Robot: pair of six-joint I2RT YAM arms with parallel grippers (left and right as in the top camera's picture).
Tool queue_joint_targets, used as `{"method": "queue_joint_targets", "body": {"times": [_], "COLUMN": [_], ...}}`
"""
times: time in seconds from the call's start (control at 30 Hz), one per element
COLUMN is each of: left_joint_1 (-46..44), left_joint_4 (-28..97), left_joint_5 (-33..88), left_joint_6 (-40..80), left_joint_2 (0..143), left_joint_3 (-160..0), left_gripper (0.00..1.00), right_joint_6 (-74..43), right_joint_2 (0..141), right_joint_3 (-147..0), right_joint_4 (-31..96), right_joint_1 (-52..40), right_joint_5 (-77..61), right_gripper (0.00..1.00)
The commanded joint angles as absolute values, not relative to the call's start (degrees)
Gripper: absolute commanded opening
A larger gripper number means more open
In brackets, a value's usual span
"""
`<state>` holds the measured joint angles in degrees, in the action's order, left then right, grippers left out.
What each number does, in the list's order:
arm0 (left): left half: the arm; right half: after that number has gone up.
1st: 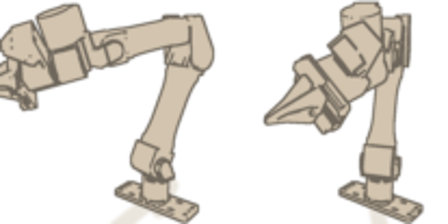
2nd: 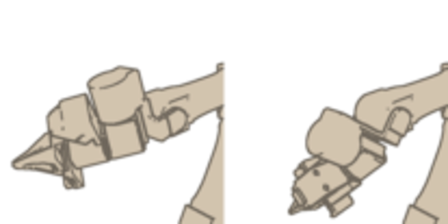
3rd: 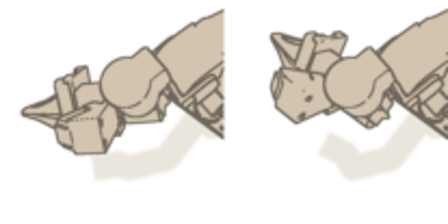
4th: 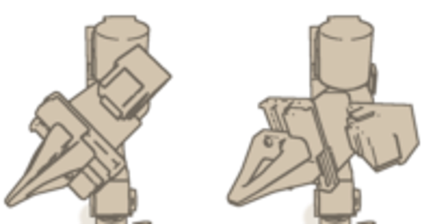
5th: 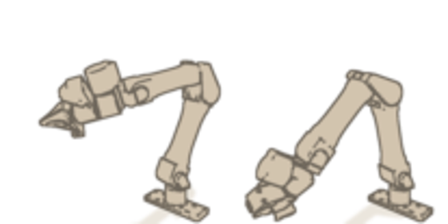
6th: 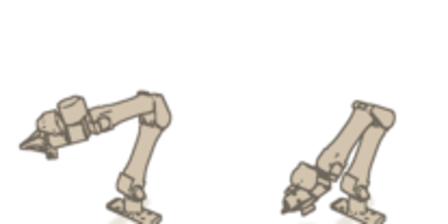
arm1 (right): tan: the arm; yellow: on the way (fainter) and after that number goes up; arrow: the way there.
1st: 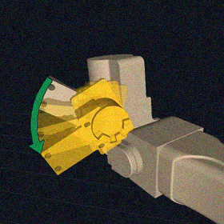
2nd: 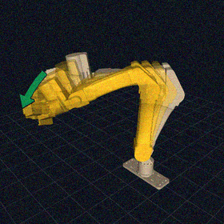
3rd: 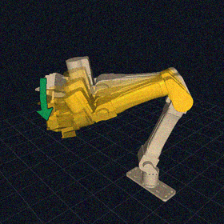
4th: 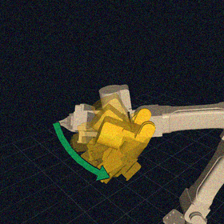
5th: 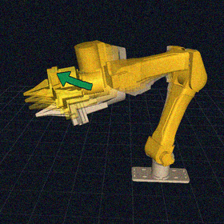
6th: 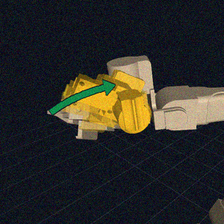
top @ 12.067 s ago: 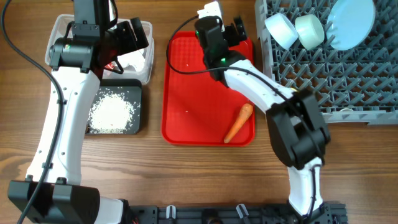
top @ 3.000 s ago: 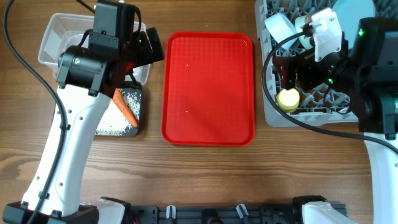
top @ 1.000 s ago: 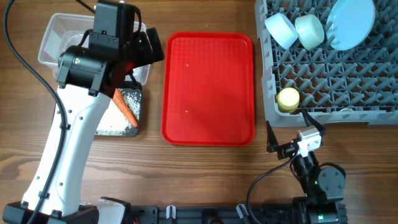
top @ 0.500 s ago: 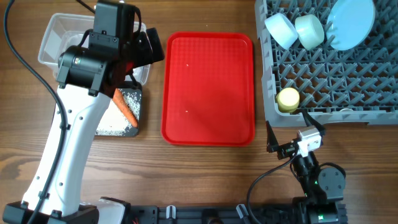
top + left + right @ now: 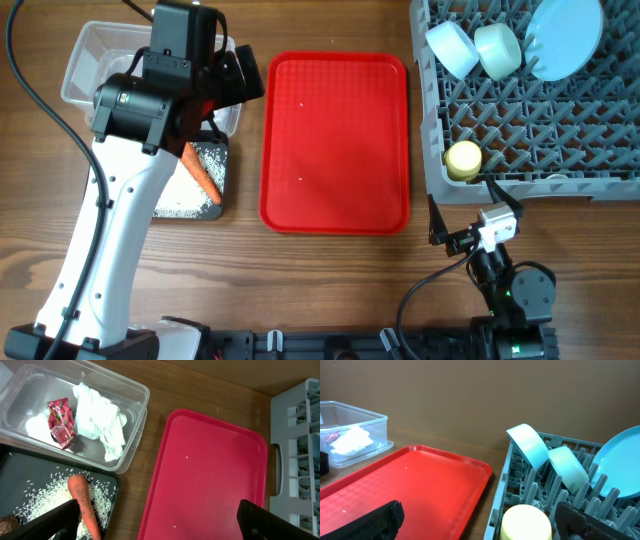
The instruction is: Sort waste into correct bins and load items into the dishwasher rack
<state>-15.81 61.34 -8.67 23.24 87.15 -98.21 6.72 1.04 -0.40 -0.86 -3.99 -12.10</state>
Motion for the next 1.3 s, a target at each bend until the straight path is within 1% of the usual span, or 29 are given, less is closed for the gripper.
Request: {"method": "queue_joint_targets", "body": {"times": [0.0, 0.1, 0.2, 0.37, 0.47, 0.6, 0.7, 0.87, 1.13, 1.27], "left_joint_1": [-15.8, -16.8, -17.0, -15.2, -12.6, -7.3, -4.0, -2.0, -1.9, 0.7], "left_joint_4": [60.2, 51.3, 35.4, 9.5, 1.0, -4.6, -6.6, -6.7, -8.0, -8.0], "left_joint_5": [-8.4, -10.7, -10.6, -5.5, -0.7, 5.6, 6.6, 3.4, -3.6, -3.1], "left_joint_6": [22.7, 22.7, 22.7, 22.7, 22.8, 23.0, 22.9, 22.7, 22.7, 22.7], "left_joint_2": [87.2, 84.2, 79.5, 69.6, 63.6, 55.4, 48.4, 37.3, 22.0, 14.9], "left_joint_3": [-96.6, -88.6, -75.5, -49.9, -38.5, -27.8, -21.9, -15.6, -7.7, -4.2], "left_gripper": [1.0, 1.0, 1.0, 1.0, 1.0, 1.0, 1.0, 1.0, 1.0, 1.0], "right_joint_6": [7.4, 7.4, 7.4, 7.4, 7.4, 7.4, 7.4, 7.4, 7.4, 7.4], "right_joint_2": [0.3, 0.3, 0.3, 0.3, 0.3, 0.3, 0.3, 0.3, 0.3, 0.3], "right_joint_3": [-0.3, -0.3, -0.3, -0.3, -0.3, -0.3, -0.3, -0.3, -0.3, -0.3], "right_joint_4": [-0.9, -0.9, -0.9, -0.9, -0.9, -0.9, -0.9, -0.9, -0.9, -0.9], "right_joint_1": [-4.3, -4.3, -4.3, -4.3, -4.3, -4.3, -4.3, -4.3, -4.3, -4.3], "right_joint_5": [-11.4, -11.4, -11.4, -11.4, -11.4, -11.4, -11.4, -11.4, -11.4, -11.4], "right_gripper": [1.0, 1.0, 1.0, 1.0, 1.0, 1.0, 1.0, 1.0, 1.0, 1.0]}}
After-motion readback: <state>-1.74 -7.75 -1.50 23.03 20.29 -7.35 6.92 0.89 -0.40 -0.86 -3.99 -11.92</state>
